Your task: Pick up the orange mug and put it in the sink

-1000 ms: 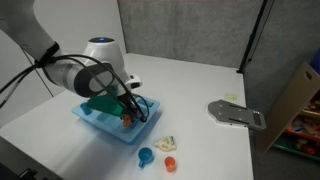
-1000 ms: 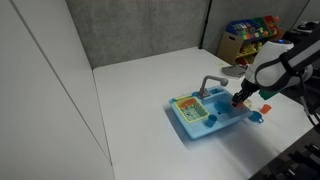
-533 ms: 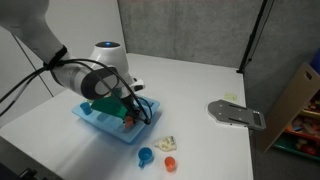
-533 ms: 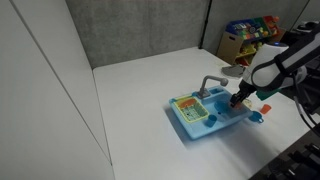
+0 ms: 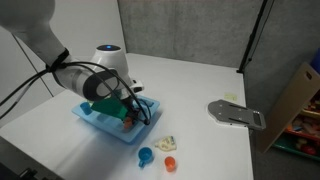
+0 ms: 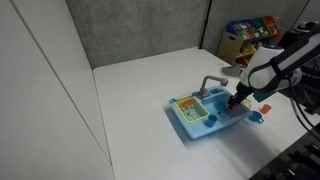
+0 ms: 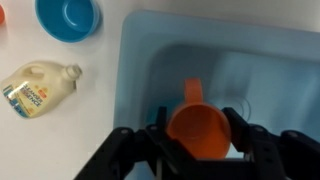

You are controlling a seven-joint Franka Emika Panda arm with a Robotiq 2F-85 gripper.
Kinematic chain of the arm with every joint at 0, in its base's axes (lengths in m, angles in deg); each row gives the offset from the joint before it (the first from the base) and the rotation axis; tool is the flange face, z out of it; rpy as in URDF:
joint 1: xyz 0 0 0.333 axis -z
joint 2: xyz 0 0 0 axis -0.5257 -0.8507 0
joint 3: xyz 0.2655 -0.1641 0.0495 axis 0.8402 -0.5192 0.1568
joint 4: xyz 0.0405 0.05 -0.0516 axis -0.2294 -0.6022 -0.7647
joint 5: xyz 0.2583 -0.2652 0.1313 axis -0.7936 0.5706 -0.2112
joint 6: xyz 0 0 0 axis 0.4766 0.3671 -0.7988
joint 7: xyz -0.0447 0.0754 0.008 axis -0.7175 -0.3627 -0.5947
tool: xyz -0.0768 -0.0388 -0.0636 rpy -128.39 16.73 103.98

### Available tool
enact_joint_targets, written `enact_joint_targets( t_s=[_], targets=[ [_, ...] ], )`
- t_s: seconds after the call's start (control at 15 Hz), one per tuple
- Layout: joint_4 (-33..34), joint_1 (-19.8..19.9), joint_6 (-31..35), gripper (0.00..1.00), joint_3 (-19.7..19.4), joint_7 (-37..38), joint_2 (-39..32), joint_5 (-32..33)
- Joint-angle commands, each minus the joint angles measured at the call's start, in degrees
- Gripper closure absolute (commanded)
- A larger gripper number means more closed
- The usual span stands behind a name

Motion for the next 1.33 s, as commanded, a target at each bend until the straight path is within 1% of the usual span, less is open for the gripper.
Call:
enact_joint_targets(
  t_s=[0.0, 0.07, 0.13, 0.2, 0.27, 0.6, 0.87, 1.13, 1.27],
  targets=[
    [1.4, 0.8, 0.3, 0.66, 0.7, -1.1, -1.4, -1.0],
    [1.5, 0.6, 0.2, 0.30, 0.5, -0.9, -1.6, -0.9],
    [1.7, 0.3, 0.1, 0.15, 0.1, -0.5, -1.8, -0.8],
    [1.7, 0.4, 0.0, 0.09, 0.2, -0.5, -1.9, -0.8],
    [1.7, 0.5, -0.2, 0.01, 0.2, -0.5, -1.8, -0.8],
    [0.0, 0.8, -1.7, 0.00, 0.0, -0.1, 1.1, -1.1],
    [-1.3, 0.6, -3.0, 0.00, -0.9, 0.6, 4.1, -1.5],
    [-2.5, 0.5, -4.7, 0.00, -2.4, 1.6, 7.6, -2.5],
    [-2.9, 0.0, -5.7, 0.00, -4.0, 2.5, 9.1, -2.5]
  ],
)
